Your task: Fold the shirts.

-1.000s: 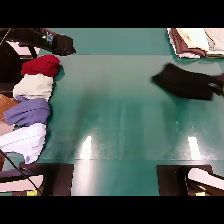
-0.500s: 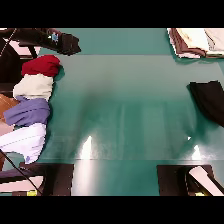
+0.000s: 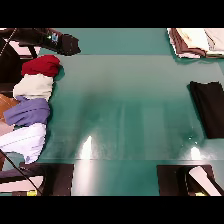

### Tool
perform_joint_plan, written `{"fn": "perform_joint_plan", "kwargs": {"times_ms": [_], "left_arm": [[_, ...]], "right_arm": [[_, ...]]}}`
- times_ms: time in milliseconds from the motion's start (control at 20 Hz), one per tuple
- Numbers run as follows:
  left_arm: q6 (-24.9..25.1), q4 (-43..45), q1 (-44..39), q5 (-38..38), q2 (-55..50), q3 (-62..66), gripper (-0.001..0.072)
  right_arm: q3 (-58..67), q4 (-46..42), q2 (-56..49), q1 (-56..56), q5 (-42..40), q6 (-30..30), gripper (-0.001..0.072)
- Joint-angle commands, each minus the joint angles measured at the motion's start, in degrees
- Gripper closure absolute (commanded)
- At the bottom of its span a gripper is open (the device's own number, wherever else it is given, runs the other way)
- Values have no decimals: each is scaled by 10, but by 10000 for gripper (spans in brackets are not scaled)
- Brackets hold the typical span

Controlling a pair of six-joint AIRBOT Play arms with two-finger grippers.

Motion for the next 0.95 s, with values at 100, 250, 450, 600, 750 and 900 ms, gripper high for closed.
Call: {"fn": "perform_joint_plan", "kwargs": {"times_ms": [100,250,450,600,750,900], "left_arm": [[0,0,0,-14,0,0,681],[0,0,0,-12,0,0,681],[0,0,0,5,0,0,680],[0,0,0,5,0,0,680],[0,0,0,5,0,0,681],[0,0,0,5,0,0,681]], "right_arm": [[82,71,2,134,66,0,114],[92,70,2,266,49,0,122],[92,68,2,403,27,0,701],[92,68,2,456,7,0,696],[92,69,2,470,3,1,696],[92,69,2,469,3,1,696]]}}
